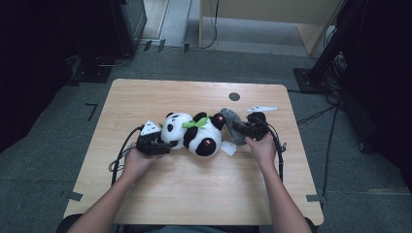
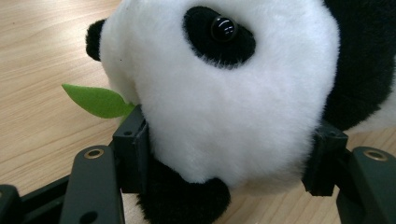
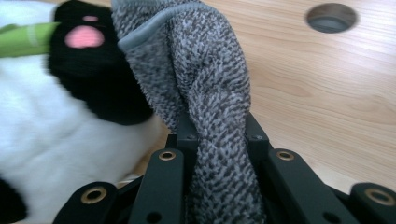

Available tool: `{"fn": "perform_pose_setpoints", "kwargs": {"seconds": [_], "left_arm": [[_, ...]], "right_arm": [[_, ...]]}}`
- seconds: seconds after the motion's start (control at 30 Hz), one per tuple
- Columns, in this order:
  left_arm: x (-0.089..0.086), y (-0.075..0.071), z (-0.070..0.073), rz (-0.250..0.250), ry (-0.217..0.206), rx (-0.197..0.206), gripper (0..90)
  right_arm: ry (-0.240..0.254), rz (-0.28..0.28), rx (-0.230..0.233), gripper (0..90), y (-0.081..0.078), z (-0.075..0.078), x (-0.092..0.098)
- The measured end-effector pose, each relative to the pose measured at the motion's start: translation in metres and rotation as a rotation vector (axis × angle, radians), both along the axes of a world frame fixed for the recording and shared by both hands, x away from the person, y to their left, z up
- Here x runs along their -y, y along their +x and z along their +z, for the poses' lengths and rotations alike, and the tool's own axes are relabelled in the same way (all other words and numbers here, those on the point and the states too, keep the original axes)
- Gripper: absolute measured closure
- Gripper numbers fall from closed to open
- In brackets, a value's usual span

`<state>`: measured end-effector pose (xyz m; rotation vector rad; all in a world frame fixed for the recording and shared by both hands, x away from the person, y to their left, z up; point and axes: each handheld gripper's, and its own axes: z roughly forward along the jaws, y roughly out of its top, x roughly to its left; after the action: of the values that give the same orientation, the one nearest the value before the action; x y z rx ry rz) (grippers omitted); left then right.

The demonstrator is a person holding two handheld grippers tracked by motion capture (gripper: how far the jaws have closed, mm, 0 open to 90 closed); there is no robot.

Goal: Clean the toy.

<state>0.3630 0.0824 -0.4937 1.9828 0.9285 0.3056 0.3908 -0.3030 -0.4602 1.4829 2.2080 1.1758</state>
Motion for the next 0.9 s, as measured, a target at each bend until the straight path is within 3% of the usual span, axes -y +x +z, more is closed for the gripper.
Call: {"fn": "perform_pose_setpoints", "kwargs": {"seconds": [0.17, 0.27, 0.4, 0.67, 0.77, 0.9], "left_arm": [[0.000, 0.000, 0.000, -0.002, 0.001, 0.004, 33.4], [0.001, -0.001, 0.000, 0.002, 0.004, 0.004, 33.5], [0.003, -0.004, 0.001, 0.005, 0.009, 0.005, 33.5], [0.005, -0.008, 0.002, 0.006, 0.021, 0.005, 33.5], [0.006, -0.008, 0.002, 0.007, 0.021, 0.007, 33.4], [0.006, -0.008, 0.002, 0.011, 0.014, 0.003, 33.3]], "right_arm": [[0.069, -0.048, 0.036, 76.3, -0.002, 0.010, 0.016], [0.121, -0.047, 0.086, 76.2, -0.006, 0.026, 0.019], [0.142, -0.022, 0.132, 76.0, -0.007, 0.043, 0.013], [0.100, 0.042, 0.177, 75.9, -0.002, 0.056, -0.019], [0.088, 0.069, 0.168, 75.8, 0.001, 0.057, -0.032], [0.026, 0.102, 0.131, 76.0, 0.004, 0.047, -0.048]]}}
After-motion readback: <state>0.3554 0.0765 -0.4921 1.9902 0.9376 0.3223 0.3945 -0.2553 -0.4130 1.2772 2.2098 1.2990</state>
